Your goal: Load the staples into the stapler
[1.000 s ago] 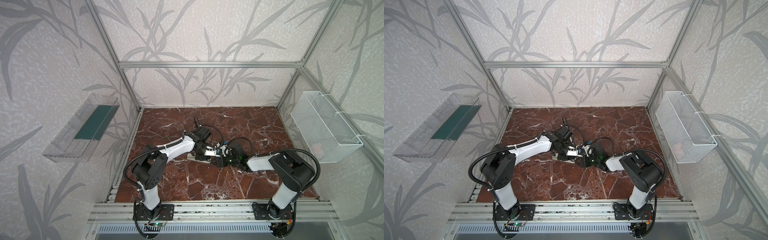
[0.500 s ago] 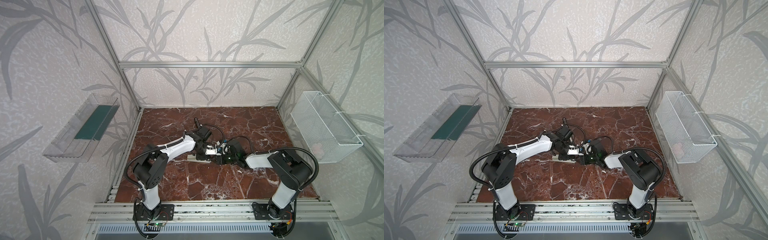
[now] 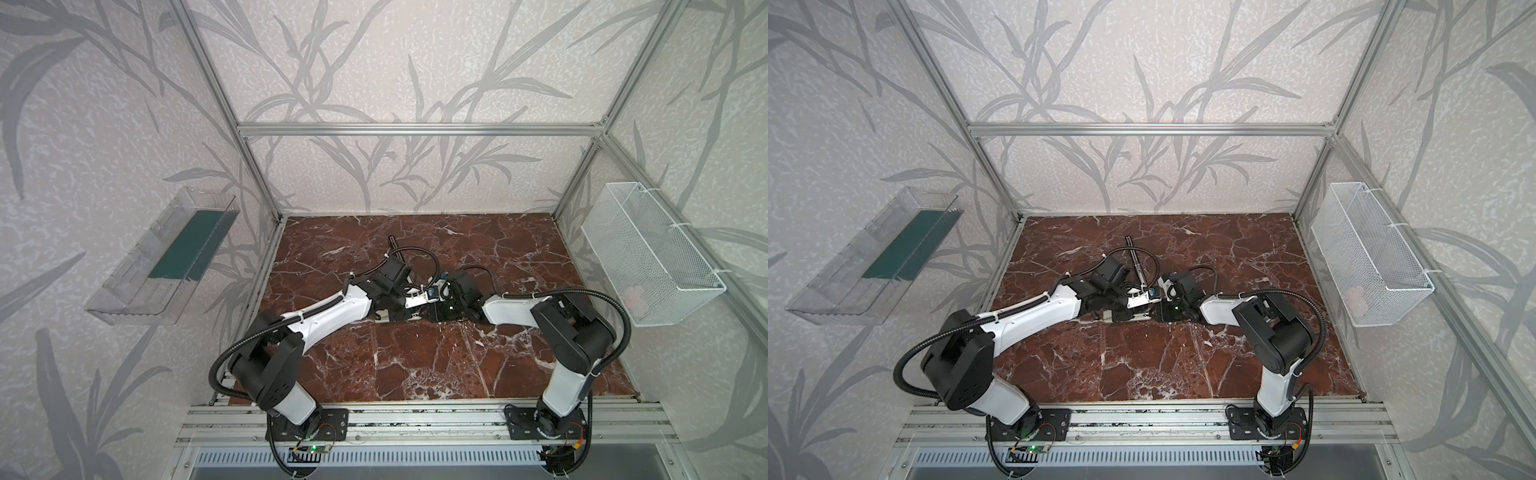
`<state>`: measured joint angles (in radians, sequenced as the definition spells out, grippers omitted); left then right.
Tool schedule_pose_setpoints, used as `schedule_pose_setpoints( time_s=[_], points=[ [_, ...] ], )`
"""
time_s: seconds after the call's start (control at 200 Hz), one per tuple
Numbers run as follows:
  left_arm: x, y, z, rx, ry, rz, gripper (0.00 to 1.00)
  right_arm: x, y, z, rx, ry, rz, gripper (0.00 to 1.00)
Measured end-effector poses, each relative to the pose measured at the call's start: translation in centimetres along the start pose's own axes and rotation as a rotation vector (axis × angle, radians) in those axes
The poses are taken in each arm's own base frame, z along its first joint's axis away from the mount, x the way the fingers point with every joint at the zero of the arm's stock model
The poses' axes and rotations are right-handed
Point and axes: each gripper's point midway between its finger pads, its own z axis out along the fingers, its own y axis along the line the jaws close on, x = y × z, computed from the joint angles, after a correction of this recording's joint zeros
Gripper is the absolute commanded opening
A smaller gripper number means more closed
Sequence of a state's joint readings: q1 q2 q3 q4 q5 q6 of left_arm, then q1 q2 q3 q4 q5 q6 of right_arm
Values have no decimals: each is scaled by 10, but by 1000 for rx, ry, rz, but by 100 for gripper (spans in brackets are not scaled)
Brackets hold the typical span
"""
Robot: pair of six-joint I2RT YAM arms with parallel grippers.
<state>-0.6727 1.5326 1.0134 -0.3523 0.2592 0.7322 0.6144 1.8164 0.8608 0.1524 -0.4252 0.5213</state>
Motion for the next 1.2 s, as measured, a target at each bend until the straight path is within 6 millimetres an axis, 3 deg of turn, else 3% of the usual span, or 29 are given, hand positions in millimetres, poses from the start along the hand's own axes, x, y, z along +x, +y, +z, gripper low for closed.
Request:
schedule_pose_setpoints(
  time_s=[0.195, 0.415, 0.66, 1.2],
  points=[
    [-3, 2, -9, -50, -54, -49, 0, 1, -4, -5, 25, 1, -9, 41],
    [-16, 10, -14, -82, -108, -64, 0, 16, -19, -36, 74, 13, 26, 44],
    [-16, 3, -8, -67, -145, -90, 0, 14, -12, -41, 45, 7, 32, 46],
    [-26, 3, -14, -56, -194, -107, 0, -19, -1, -46, -135, -108, 139, 41]
  ],
)
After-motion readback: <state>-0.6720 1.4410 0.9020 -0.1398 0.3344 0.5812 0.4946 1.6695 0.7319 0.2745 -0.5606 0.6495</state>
